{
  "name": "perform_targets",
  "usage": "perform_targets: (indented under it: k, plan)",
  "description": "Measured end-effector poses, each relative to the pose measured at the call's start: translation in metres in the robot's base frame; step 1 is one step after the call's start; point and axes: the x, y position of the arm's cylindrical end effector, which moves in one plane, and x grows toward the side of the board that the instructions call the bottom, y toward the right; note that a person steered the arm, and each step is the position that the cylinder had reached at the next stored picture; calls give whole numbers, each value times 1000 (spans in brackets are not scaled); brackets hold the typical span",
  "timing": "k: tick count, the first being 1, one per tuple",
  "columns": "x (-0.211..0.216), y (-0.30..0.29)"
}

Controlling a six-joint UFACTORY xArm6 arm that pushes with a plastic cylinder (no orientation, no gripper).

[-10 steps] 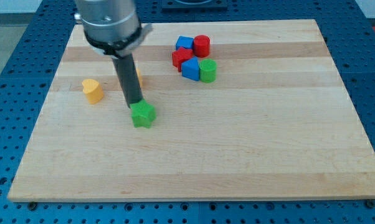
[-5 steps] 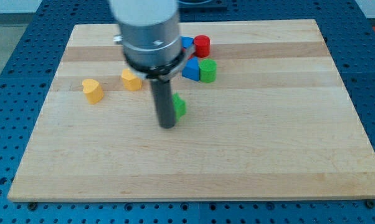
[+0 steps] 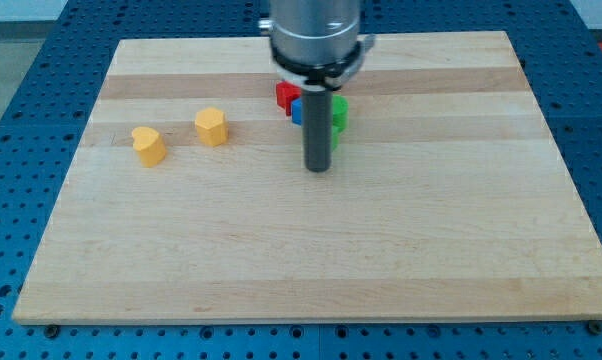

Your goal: Separate the green star from the yellow blocks

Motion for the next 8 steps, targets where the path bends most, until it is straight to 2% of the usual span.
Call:
perform_targets:
  k: [1,2,3,4,7,8]
  plan:
    - [0,2]
    - [12,-21]
    - [9,-63]
    - [-6,-69]
    - [-7,0]
    - [-1,-11]
